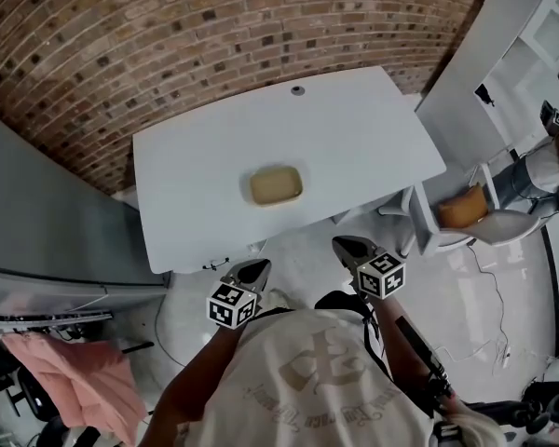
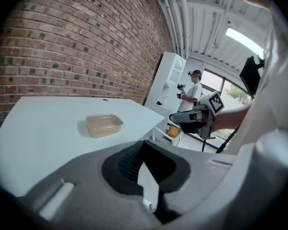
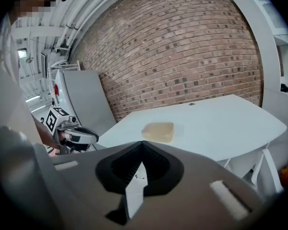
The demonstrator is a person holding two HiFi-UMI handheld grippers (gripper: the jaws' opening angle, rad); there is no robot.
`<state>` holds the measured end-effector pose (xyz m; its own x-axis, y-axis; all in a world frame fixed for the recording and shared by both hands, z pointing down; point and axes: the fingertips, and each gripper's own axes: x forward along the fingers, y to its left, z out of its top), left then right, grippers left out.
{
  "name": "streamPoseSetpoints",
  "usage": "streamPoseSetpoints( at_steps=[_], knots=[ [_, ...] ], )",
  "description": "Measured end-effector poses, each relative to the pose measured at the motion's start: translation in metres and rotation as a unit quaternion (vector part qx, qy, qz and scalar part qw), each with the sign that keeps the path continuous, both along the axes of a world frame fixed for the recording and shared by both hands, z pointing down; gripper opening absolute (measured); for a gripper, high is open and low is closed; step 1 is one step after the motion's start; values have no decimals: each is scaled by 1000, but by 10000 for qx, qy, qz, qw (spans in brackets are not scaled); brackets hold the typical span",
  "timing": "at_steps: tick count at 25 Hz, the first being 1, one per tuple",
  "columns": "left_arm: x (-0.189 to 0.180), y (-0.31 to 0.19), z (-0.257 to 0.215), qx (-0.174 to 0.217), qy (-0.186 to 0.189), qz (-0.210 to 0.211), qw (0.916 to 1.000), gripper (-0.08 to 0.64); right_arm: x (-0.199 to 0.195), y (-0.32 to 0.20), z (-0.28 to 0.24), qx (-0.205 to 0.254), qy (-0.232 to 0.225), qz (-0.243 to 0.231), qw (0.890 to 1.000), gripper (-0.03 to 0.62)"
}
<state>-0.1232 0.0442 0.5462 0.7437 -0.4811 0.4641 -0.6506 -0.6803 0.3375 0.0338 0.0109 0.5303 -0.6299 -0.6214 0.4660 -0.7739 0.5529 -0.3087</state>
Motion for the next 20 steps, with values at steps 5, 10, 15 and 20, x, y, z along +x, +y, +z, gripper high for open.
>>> streamPoseSetpoints(
  at_steps=[5,10,15,20],
  knots=[
    [-25,-9,1,-5,11,-34,10000,3,-16,-14,-4,13,48,63,10000,9],
    [-32,-15,7,-104,22,-37,9999,3,-24,-23,0,-50,76,52,9999,9],
    [-29,-28,11,-141,-6,32,9999,3,-27,-38,9,-151,44,46,9999,8],
    [-23,-47,12,-125,-79,51,9999,3,-28,-60,11,-150,4,-51,9999,9]
  ],
)
